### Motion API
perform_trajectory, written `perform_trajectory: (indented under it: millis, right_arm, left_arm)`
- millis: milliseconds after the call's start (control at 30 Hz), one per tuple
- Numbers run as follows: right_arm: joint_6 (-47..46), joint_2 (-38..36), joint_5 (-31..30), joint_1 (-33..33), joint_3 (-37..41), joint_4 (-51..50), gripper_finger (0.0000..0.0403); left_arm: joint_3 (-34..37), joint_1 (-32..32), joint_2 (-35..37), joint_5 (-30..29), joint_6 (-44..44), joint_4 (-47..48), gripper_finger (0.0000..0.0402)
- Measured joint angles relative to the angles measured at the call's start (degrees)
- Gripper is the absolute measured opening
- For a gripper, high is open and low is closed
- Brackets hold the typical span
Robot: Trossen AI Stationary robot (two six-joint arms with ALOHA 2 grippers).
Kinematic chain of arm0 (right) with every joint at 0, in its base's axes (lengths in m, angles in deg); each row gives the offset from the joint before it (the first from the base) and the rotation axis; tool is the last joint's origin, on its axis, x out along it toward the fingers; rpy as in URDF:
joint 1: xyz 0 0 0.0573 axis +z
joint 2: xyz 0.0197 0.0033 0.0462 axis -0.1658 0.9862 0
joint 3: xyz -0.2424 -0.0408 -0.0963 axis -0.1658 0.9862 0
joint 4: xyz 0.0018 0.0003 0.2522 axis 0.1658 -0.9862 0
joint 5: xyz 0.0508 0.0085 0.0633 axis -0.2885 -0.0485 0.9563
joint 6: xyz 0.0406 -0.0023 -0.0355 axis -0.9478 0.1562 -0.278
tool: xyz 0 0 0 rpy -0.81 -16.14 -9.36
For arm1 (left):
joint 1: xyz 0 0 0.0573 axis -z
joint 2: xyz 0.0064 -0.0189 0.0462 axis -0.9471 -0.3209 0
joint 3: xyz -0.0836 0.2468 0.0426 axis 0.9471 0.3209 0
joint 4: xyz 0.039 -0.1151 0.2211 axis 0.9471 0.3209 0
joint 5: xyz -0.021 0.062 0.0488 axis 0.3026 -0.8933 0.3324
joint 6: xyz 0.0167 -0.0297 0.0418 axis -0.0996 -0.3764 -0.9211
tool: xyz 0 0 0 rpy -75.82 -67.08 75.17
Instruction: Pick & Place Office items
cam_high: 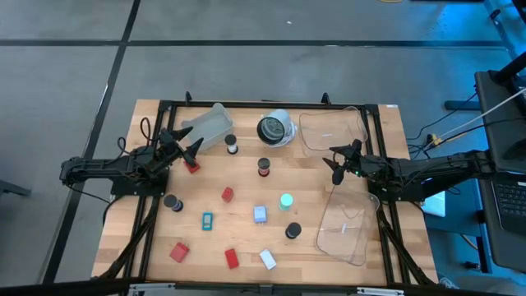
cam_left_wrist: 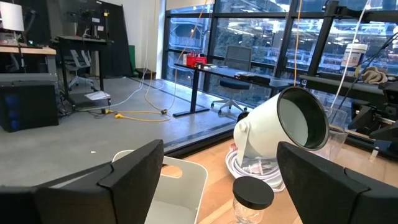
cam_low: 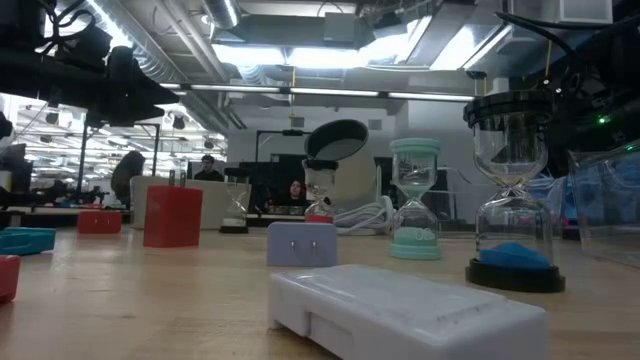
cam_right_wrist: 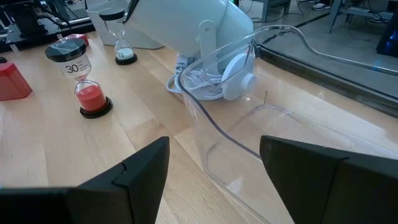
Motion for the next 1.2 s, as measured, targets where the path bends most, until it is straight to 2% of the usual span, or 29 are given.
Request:
perform_trajectory:
  millis: [300,533,733,1033,1200]
  right_arm:
    - [-0.58,0.00,0.05,0.02,0.01,1.34,0.0256]
    - [-10.61,0.00,0.14,0.02,0.05,7.68,0.0256]
    - [-12.14,0.00,-1.79,0.00,0.05,8.61,0.0255]
    - [-12.28,-0.01,-6.44,0.00,0.05,11.90,0.0255]
    - [-12.26,0.00,-7.19,0.01,0.05,13.96,0.0255]
  left_arm:
    - [-0.01,0.00,0.00,-0.01,0.02,0.00,0.0310]
    - [-0.02,-0.02,0.00,0.17,0.17,-0.64,0.0310]
    - [-0.02,0.00,0.00,-1.08,0.17,-0.96,0.0310]
    - [-0.02,-0.01,0.00,-1.49,8.07,-1.36,0.0310]
    - [-0.02,-0.01,0.00,-1.76,8.57,-1.40,0.0310]
